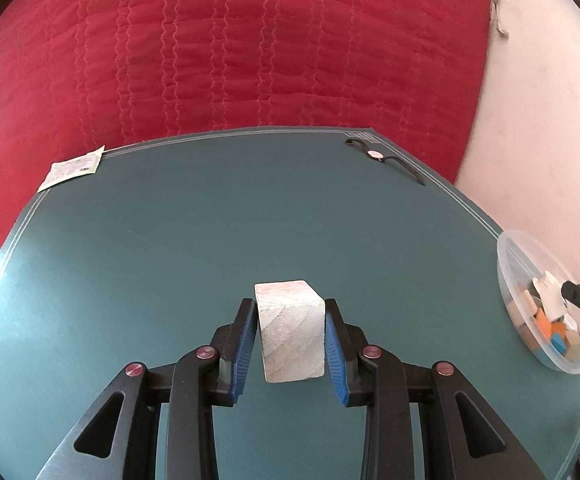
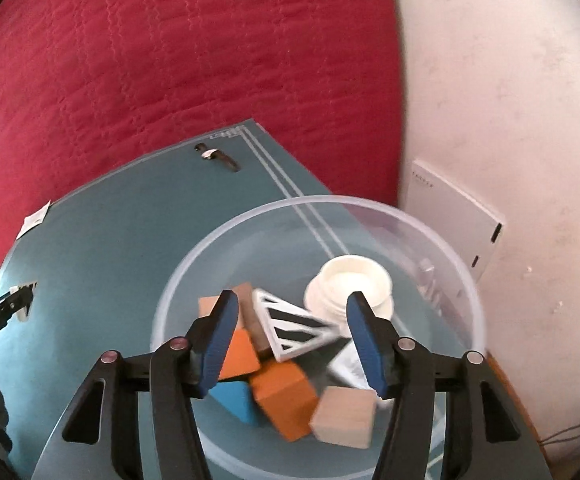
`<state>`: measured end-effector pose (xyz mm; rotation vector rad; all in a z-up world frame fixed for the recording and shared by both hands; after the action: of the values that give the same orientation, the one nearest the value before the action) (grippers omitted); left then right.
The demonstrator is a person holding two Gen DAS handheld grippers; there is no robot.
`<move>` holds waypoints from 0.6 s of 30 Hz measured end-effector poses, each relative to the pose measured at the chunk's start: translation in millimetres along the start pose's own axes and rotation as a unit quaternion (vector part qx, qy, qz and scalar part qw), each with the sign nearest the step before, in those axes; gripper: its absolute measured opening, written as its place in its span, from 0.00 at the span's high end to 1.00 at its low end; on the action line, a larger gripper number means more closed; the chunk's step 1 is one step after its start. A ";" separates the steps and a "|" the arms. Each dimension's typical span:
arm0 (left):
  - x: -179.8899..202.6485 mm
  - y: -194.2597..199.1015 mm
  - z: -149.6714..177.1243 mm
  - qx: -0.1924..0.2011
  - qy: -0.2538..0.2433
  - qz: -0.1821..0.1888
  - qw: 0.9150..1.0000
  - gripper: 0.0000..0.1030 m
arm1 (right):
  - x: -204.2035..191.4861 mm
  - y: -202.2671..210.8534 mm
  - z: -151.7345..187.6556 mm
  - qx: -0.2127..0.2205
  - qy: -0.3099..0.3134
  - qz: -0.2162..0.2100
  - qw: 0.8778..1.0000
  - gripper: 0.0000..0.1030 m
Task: Organize rigid objects
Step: 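Lower both striped blocks into the bowl and open both grippers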
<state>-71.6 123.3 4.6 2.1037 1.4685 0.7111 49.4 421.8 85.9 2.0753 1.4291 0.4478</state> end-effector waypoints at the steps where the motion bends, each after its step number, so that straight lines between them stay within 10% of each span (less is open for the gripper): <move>1: 3.0 0.2 0.9 -0.002 0.000 0.001 1.000 0.66 | 4.4 1.4 0.4 0.002 -0.002 0.003 1.000 0.44; 18: 101.1 2.2 10.9 -0.032 -0.057 0.063 0.996 0.66 | 38.8 23.2 23.8 0.030 0.004 0.024 0.999 0.33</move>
<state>-33.6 217.3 12.3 2.1650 1.2459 0.6624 94.4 445.4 80.1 2.1625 1.4151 0.4377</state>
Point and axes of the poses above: each gripper's, at about its wrist camera, not at the fingertips, and y roughly against the way its jaws point, x to its right, z to its underside, the point moved 4 cm from there along -y, roughly the way its jaws point, and after that the axes turned 5 degrees about y, right-handed, at the moved point
